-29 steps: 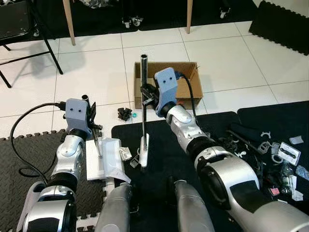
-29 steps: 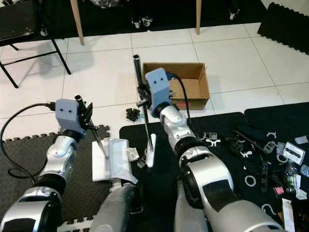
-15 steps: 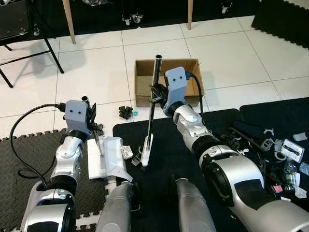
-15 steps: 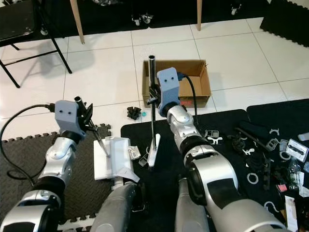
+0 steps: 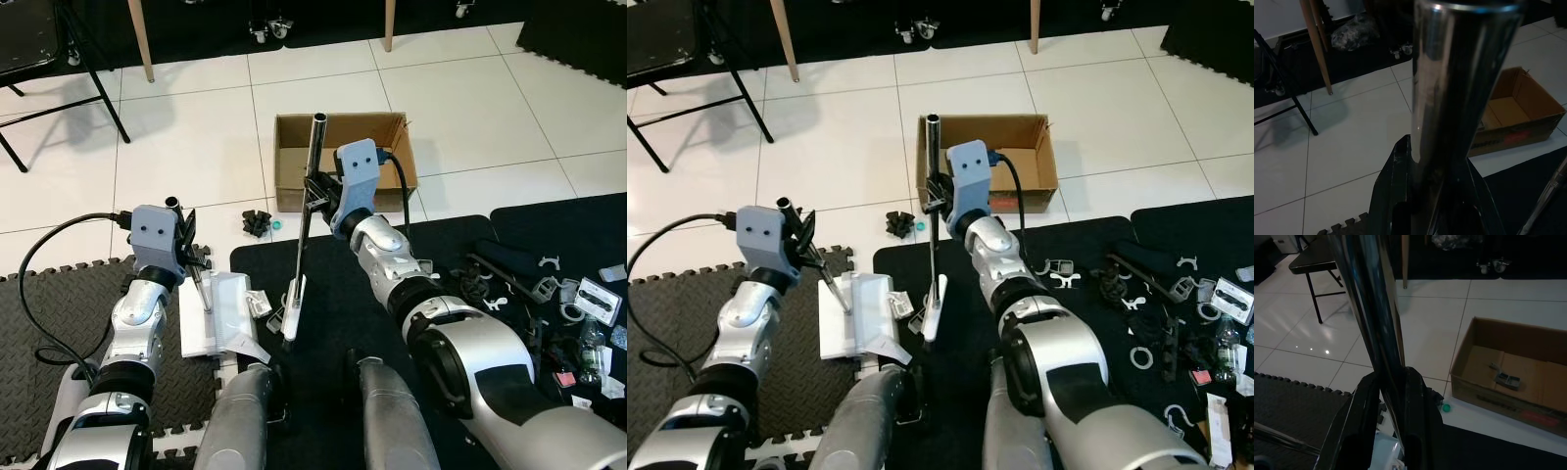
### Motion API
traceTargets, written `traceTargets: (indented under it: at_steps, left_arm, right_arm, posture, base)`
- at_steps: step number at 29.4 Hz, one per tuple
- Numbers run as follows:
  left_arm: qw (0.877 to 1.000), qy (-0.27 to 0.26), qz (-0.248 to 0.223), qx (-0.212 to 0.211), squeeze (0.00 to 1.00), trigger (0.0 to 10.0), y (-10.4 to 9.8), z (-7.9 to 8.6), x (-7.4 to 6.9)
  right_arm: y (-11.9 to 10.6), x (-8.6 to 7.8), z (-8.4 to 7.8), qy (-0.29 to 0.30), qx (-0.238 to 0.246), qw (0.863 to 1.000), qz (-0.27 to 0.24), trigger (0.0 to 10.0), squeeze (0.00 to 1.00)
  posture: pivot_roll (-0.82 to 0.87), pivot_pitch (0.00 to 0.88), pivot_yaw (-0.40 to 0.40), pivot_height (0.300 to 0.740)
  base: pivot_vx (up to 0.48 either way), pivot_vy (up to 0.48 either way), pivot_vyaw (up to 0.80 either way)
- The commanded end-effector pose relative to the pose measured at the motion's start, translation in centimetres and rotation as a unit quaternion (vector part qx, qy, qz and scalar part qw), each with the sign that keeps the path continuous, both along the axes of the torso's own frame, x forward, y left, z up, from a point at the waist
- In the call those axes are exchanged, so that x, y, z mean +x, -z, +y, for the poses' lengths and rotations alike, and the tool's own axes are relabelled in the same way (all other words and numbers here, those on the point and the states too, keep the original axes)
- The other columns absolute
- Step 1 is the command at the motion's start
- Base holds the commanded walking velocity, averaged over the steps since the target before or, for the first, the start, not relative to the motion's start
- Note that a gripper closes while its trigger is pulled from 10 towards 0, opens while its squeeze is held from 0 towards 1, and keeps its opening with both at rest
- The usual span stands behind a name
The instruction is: Sweep floor
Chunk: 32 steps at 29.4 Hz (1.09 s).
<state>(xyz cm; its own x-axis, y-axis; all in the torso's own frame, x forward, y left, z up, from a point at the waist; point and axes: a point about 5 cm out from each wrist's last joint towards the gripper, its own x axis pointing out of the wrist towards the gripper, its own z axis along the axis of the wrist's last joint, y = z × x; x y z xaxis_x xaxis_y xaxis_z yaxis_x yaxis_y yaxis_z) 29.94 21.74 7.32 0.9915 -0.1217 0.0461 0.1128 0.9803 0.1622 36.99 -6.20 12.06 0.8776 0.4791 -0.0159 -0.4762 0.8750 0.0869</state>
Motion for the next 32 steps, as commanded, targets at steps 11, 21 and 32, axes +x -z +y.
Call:
traceTargets:
  at_steps: [11,21,32]
  left_arm:
    - [0.996,0.000,0.084,-0.013,0.00,10.0,3.3,0.0,-2.5]
    - [0.997,-0.006,0.081,-0.008,0.00,10.0,3.0,0.7,-3.3]
    - [0.996,-0.004,0.085,-0.011,0.00,10.0,3.0,0.2,-3.2]
  right_arm:
    - [0.9,-0.7,1.0,-0.008,-0.007,1.000,0.008,10.0,0.00]
    - [0.9,-1.4,3.6,-0.028,0.057,0.997,0.033,10.0,0.00]
    - [0.2,-3.1,8.7,-0.091,0.247,0.959,0.109,10.0,0.00]
  posture:
    - [0.14,0.344,0.018,0.740]
    - [0.16,0.352,0.017,0.740]
    - [0.14,0.340,0.016,0.740]
  base:
    - [0.000,0.000,0.00]
    - [0.000,0.000,0.00]
    - [0.000,0.000,0.00]
